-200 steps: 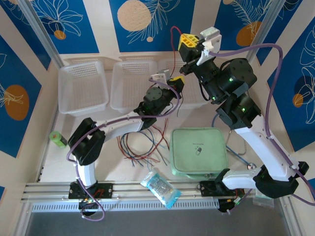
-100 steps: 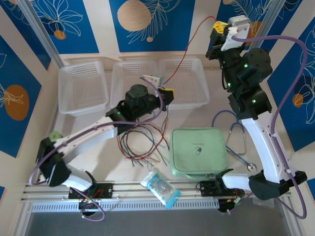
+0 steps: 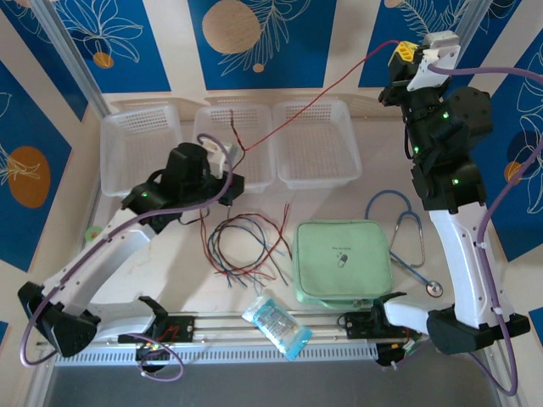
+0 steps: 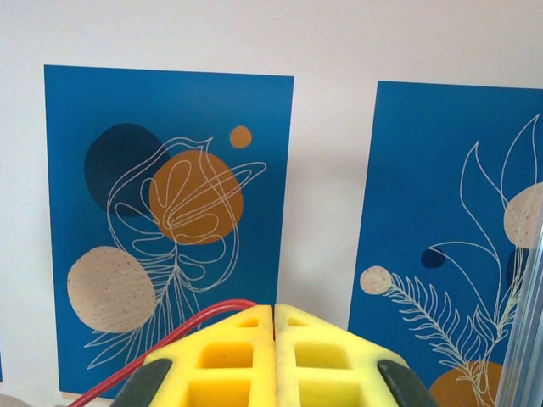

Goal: Untangle the cables

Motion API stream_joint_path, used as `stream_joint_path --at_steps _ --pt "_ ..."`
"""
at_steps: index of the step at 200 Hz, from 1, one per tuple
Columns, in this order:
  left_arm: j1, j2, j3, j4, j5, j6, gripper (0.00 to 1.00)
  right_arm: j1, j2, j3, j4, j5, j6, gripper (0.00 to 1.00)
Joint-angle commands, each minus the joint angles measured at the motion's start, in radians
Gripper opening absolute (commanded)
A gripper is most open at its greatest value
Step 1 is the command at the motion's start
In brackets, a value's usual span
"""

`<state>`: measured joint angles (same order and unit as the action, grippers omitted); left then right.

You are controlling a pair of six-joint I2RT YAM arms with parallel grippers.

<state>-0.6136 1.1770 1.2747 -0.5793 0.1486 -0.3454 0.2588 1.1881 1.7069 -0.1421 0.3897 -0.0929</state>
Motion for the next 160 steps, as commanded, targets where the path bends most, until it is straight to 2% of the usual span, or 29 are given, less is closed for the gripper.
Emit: stream_joint_path --at_steps 1,47,115,160 --pt "0.069 -0.054 0.003 -0.148 0.051 0.049 0.00 -0.017 -0.015 0.009 0.018 0.005 0.005 0.00" --pt "0.245 -0.104 -0.002 -0.260 0.099 0.108 0.00 -0.039 -0.013 0.042 -0.007 -0.017 -0.001 0.00" --pt "0.482 -0.104 -0.026 -0.312 0.112 0.037 0.00 -0.118 -0.040 0.037 -0.029 -0.020 0.014 0.00" --pt "0.505 -0.103 0.006 -0.282 0.183 0.028 0.00 -0.178 -0.062 0.030 -0.048 -0.104 0.059 0.00"
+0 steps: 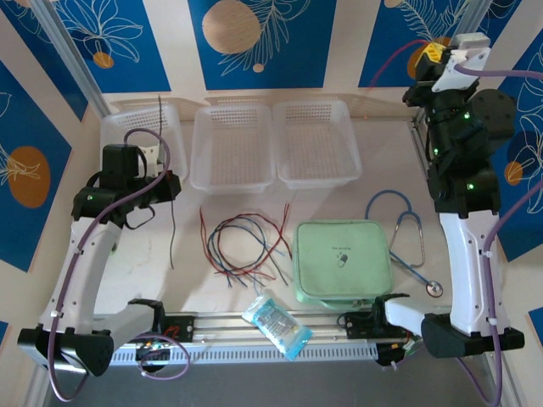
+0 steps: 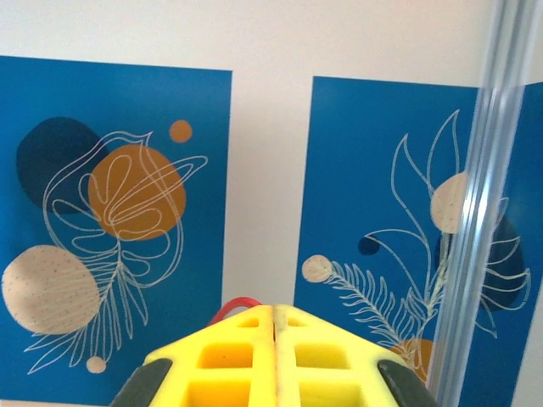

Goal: Untangle the cables

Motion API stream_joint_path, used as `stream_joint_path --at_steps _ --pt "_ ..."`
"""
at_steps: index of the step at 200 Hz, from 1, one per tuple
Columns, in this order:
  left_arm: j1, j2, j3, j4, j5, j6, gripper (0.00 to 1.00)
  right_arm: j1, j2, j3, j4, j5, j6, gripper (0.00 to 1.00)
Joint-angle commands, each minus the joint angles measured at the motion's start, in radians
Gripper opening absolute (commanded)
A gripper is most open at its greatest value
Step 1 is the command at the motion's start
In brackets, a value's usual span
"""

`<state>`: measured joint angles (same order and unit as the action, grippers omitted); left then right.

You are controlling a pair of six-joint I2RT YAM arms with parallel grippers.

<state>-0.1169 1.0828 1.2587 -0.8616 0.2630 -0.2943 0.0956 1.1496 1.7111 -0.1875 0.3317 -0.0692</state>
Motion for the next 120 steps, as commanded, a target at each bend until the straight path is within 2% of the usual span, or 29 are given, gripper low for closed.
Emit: stream_joint_path --at_steps 1,63,120 --pt "0.008 -0.010 0.024 0.000 0.071 -0.023 0.00 -0.014 -0.024 0.025 -0.003 -0.047 0.035 0.00" --pt "0.008 -0.006 0.094 0.027 0.097 -0.035 0.00 -0.020 0.017 0.082 -0.009 -0.077 0.020 0.00" --pt "0.008 -0.005 0.082 0.056 0.107 -0.056 0.00 0.011 0.145 0.185 0.030 -0.142 0.084 0.00"
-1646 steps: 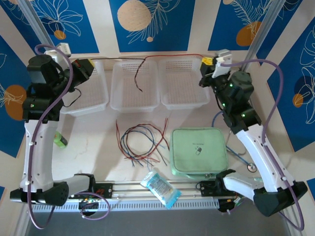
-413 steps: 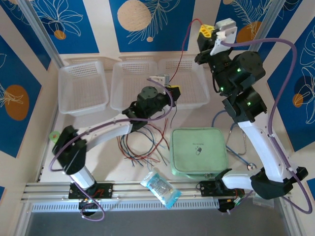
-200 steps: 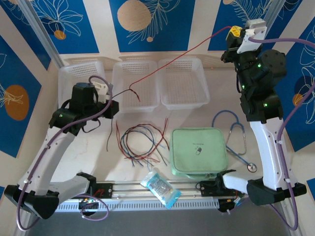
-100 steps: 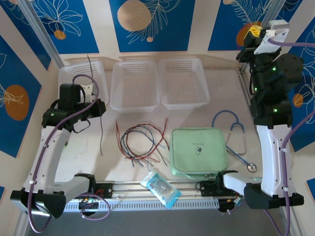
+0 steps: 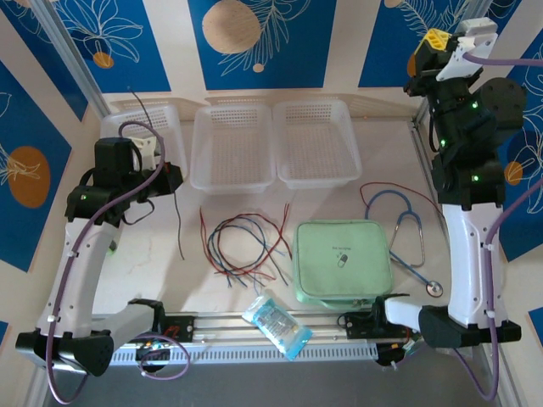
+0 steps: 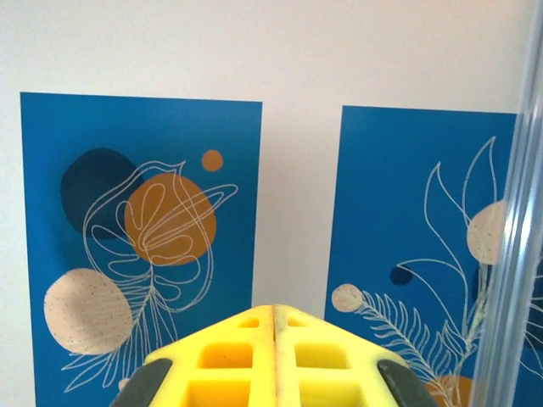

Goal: Untangle the cables

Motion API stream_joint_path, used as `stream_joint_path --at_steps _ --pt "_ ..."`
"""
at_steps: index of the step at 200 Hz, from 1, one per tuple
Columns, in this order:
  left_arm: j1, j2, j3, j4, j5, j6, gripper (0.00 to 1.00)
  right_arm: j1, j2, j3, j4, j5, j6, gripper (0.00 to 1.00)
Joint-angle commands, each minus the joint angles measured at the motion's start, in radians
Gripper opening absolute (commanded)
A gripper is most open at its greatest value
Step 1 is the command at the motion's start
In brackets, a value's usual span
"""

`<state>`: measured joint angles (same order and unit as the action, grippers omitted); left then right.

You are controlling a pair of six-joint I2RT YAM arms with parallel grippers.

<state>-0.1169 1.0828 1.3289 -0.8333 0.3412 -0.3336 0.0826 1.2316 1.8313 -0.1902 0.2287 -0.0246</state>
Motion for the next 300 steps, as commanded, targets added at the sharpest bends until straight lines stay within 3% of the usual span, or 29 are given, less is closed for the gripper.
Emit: stream_joint_path --at_steps 1,41,60,80,124,149,174,221,240,300 --pt "0.008 -0.005 0.012 0.029 0.028 -0.017 0.00 0.027 0.066 0.069 0.032 -0.040 0.039 0.00" --pt "0.008 -0.006 -0.007 0.029 0.045 -0.033 0.00 0.103 0.153 0.195 -0.110 -0.056 0.016 0.00" --pt "0.008 -0.013 -0.033 0.041 0.051 -0.042 0.00 0.091 0.144 0.144 -0.211 0.017 0.065 0.00" --pt "0.007 -0.015 -0.063 0.068 0.082 -0.064 0.00 0.034 0.112 0.035 -0.337 0.010 0.192 0.00" --pt "0.006 0.008 -0.065 0.089 0.097 -0.072 0.00 -0.166 0.141 -0.229 -0.583 -0.010 0.443 0.20" --pt "0.005 0.028 -0.066 0.105 0.111 -0.082 0.00 -0.292 0.212 -0.337 -0.616 -0.116 0.520 0.32" --pt "-0.002 0.047 -0.071 0.120 0.115 -0.087 0.00 -0.331 0.321 -0.385 -0.611 -0.190 0.519 0.45" --pt "-0.012 0.057 -0.103 0.143 0.104 -0.094 0.00 -0.285 0.580 -0.302 -0.666 -0.205 0.518 0.46" --pt "-0.013 0.068 -0.105 0.140 0.100 -0.084 0.00 -0.264 0.687 -0.213 -0.691 -0.142 0.534 0.46" --pt "-0.015 0.126 -0.098 0.169 0.094 -0.085 0.00 -0.233 0.945 0.077 -0.831 0.065 0.782 0.46"
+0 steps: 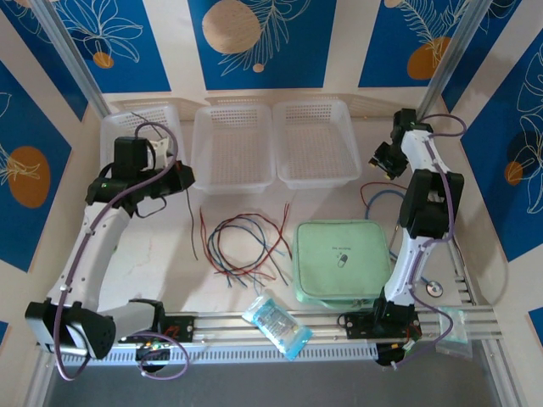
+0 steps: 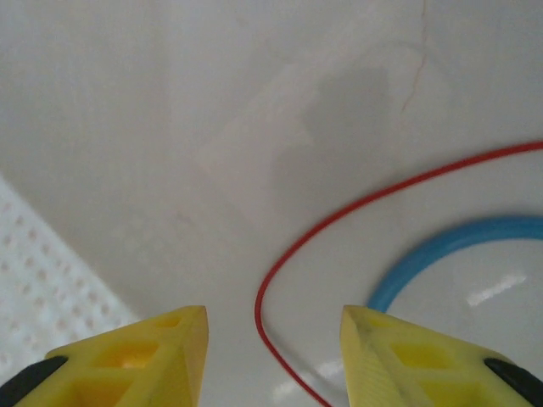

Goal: Untangle the cables

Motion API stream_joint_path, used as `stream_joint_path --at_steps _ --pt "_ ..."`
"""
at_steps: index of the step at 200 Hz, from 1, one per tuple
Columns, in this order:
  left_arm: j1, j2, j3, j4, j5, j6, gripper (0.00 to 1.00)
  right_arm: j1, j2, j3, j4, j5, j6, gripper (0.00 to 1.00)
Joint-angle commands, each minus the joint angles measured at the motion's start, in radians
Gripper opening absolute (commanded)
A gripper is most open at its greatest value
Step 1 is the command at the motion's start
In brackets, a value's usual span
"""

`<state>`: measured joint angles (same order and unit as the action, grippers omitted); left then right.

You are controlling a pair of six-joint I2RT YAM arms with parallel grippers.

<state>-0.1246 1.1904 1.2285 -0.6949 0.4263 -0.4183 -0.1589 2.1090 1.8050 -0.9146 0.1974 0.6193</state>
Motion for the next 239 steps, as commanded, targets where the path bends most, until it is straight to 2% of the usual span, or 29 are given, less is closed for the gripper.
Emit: stream_joint_path --at_steps 1,45,72,143,182,239 --pt "-0.007 0.018 0.005 0.031 0.009 0.000 0.00 0.009 0.071 0.107 -0.110 0.098 0.141 0.46" --pt "-0.007 0.076 0.038 0.022 0.013 0.006 0.00 -0.007 0.139 0.155 -0.183 0.142 0.347 0.49" --pt "-0.006 0.093 0.050 0.025 0.016 0.007 0.00 -0.024 0.155 0.152 -0.173 0.124 0.413 0.49" --pt "-0.007 0.117 0.056 0.037 0.017 -0.002 0.00 -0.053 0.242 0.188 -0.197 0.093 0.475 0.48" --pt "-0.008 0.123 0.067 0.038 0.013 -0.005 0.00 -0.062 0.292 0.209 -0.197 0.072 0.496 0.43" --pt "-0.009 0.123 0.072 0.038 0.001 -0.001 0.00 -0.041 0.373 0.328 -0.298 0.136 0.510 0.33"
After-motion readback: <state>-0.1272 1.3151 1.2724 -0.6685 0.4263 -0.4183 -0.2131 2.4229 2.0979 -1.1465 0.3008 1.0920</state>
